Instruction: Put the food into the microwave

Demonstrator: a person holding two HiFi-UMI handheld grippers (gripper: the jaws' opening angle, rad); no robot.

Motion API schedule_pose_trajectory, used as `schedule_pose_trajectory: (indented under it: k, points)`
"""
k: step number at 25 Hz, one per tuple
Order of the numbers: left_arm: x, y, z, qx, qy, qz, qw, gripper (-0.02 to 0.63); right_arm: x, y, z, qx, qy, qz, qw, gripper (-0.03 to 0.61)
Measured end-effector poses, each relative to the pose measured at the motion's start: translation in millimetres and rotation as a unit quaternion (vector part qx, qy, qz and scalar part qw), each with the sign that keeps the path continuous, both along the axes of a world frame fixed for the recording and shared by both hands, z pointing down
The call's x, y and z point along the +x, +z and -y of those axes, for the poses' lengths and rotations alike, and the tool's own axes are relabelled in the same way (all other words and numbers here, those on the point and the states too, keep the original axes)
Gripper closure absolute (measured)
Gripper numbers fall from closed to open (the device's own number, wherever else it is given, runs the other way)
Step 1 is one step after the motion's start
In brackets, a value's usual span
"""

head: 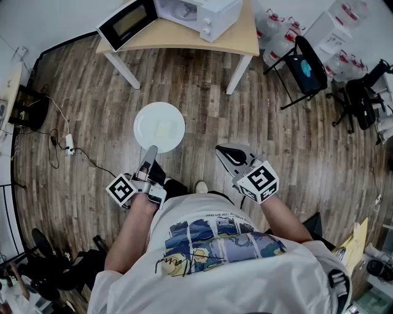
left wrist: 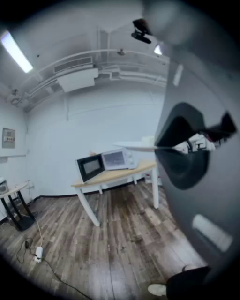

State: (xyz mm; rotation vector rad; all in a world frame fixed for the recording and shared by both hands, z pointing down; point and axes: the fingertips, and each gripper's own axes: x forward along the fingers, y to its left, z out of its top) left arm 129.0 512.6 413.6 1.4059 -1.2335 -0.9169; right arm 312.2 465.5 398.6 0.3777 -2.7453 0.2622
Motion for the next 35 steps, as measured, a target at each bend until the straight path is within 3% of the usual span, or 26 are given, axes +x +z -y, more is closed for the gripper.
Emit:
schedule_pose_trajectory:
  k: [9,14,25,35]
  points:
    - [-22.0,12.6,46.9,-0.003,0.015,-0.001,0.9999,0.594,-27.2,11.8,37.8,-0.004,-0.003,-0.009,1.0,0.572]
    - [-62.3,18.7,100.9,-0.003,0.029,-0.004,0.9996,0.594,-67.6,10.5,83.2,-0.019,0.014,-0.01,1.0,0.572]
    - [-144.5,19.2,232.9,0.007,0.094,0.01,0.9955,0.594,-151.9,-8.6,190.7,0.0,0.066,-0.008,0.998,0.534]
    - [-164.6,27.7,337.9,0.003,0.056,0.003,0.9984,0.594,-149.3,-12.2,303.2,0.004,0.049,-0.009,0.999,0.547]
